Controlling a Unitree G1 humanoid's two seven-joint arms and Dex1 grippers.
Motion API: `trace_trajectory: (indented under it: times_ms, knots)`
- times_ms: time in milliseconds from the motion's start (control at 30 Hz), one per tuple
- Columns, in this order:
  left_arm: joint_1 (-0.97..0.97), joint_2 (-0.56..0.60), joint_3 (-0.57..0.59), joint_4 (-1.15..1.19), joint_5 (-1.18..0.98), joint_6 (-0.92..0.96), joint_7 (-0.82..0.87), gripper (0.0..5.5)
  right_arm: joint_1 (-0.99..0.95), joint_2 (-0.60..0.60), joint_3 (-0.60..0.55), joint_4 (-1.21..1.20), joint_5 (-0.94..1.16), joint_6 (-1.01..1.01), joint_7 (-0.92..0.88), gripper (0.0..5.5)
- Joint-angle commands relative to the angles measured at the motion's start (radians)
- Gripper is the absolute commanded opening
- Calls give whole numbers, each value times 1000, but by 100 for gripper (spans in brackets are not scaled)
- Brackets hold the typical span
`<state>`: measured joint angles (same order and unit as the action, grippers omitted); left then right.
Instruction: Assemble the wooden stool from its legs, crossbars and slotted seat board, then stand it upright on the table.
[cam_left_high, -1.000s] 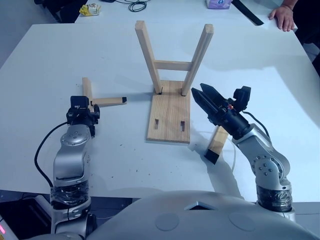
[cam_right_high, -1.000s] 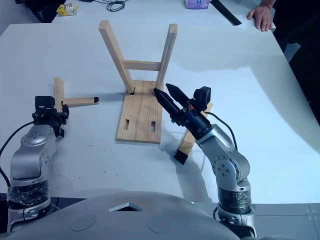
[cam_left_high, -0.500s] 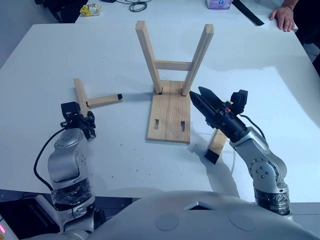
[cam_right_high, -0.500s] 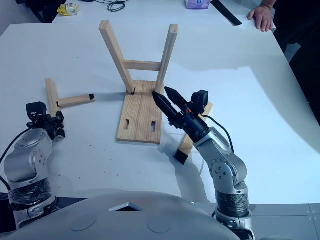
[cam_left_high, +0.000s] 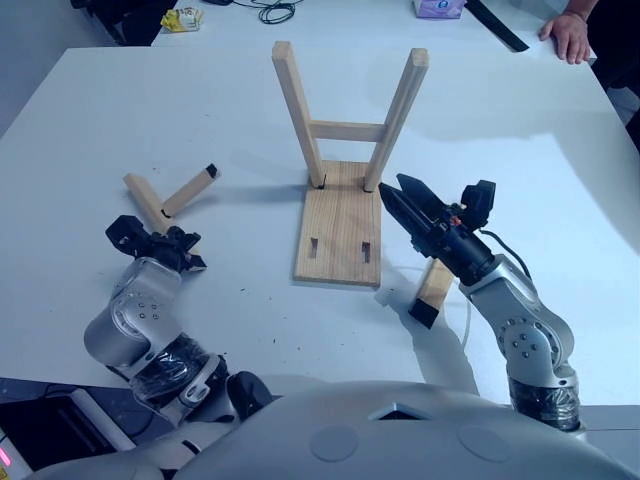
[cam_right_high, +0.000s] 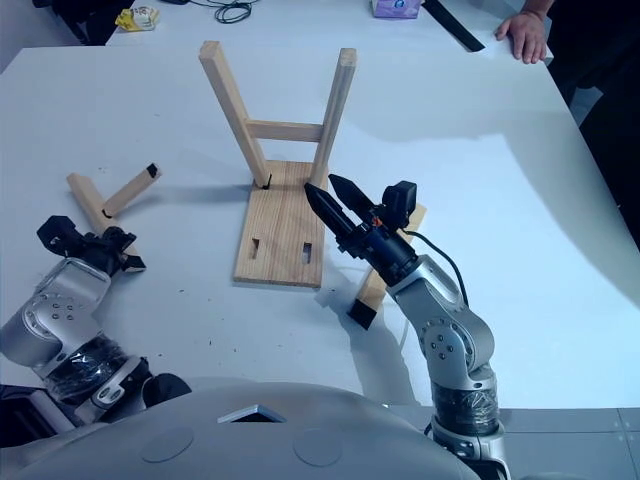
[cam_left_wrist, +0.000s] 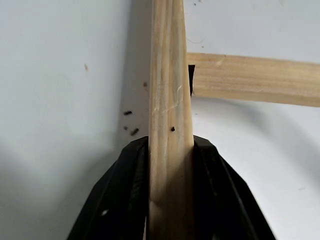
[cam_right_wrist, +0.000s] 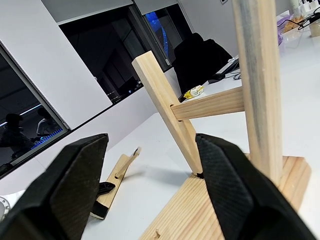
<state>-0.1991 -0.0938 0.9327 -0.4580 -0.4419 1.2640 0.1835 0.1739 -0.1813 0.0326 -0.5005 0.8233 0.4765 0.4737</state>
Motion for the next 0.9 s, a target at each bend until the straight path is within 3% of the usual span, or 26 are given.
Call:
trace_trajectory:
  times_ms: [33, 233, 433, 733, 767, 900]
  knots:
    - [-102, -193, 195, 59, -170, 91, 63, 110, -5, -3, -6, -9, 3, 6, -10, 322]
    - [-125, -289, 329, 159, -469, 125, 93, 109, -35, -19, -18, 6, 19, 23, 1, 322]
    - [-72, -310, 377, 320, -873, -95, 201, 109, -84, -68, -48, 21, 55, 62, 18, 322]
    - [46, -323, 287, 403, -956, -371, 236, 109, -156, -157, -88, 46, 117, 146, 54, 322]
    - [60, -325, 278, 413, -947, -390, 228, 145, -163, -165, -92, 50, 122, 153, 57, 322]
    - [84, -317, 255, 469, -924, -458, 204, 202, -190, -183, -97, 62, 131, 177, 63, 322]
